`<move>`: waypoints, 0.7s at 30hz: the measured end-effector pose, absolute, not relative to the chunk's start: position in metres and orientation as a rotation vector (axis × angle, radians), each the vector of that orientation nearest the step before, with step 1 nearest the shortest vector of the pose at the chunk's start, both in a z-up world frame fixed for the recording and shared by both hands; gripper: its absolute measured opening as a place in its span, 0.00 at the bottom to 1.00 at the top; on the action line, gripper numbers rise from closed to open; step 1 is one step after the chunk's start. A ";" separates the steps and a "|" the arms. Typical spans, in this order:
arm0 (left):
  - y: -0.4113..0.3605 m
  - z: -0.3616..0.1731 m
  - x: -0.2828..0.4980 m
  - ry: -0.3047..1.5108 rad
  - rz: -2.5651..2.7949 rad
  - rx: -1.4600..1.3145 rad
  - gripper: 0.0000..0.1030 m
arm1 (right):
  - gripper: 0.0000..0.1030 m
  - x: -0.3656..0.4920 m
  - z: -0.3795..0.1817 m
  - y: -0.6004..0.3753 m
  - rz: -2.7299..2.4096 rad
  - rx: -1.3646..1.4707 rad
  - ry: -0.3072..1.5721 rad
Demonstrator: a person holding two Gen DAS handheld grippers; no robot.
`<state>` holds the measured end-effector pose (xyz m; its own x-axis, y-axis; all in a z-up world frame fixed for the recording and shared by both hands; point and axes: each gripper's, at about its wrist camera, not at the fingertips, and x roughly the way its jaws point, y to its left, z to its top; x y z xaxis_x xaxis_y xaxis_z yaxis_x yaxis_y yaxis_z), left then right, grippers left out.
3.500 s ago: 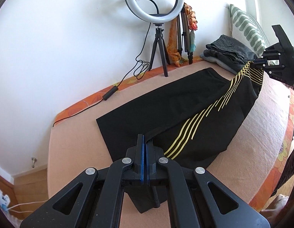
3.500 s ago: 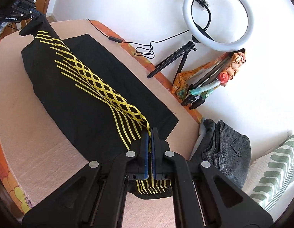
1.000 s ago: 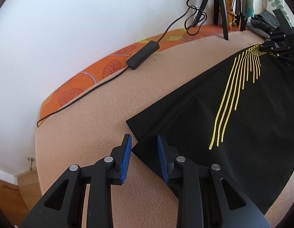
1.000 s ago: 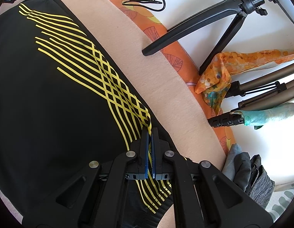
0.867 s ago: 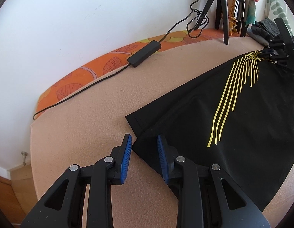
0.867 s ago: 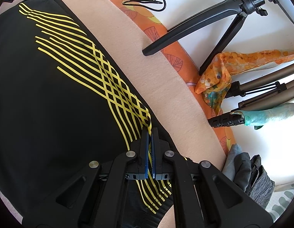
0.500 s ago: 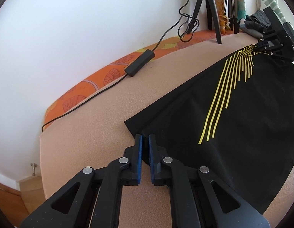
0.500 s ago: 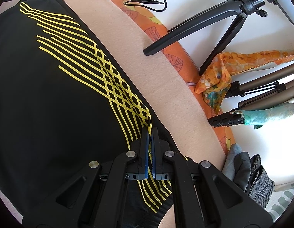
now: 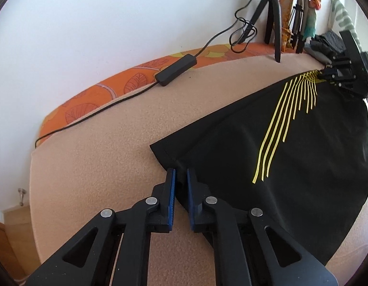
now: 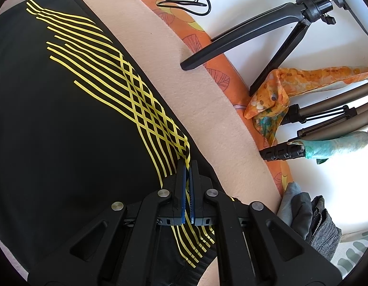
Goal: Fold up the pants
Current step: 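Lay the folded edge down flat with both grippers, then open both grippers to release the folded shorts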
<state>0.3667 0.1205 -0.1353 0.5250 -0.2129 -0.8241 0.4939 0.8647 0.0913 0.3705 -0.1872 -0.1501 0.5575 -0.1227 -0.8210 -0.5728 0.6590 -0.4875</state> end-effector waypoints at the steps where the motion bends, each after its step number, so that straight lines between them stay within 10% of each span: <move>1: 0.119 -0.135 0.365 0.925 -0.422 0.346 0.06 | 0.02 0.370 -0.150 -0.187 0.305 -0.833 0.964; 21: 0.113 -0.122 0.384 0.902 -0.376 0.462 0.02 | 0.02 0.374 -0.144 -0.189 0.284 -0.844 0.974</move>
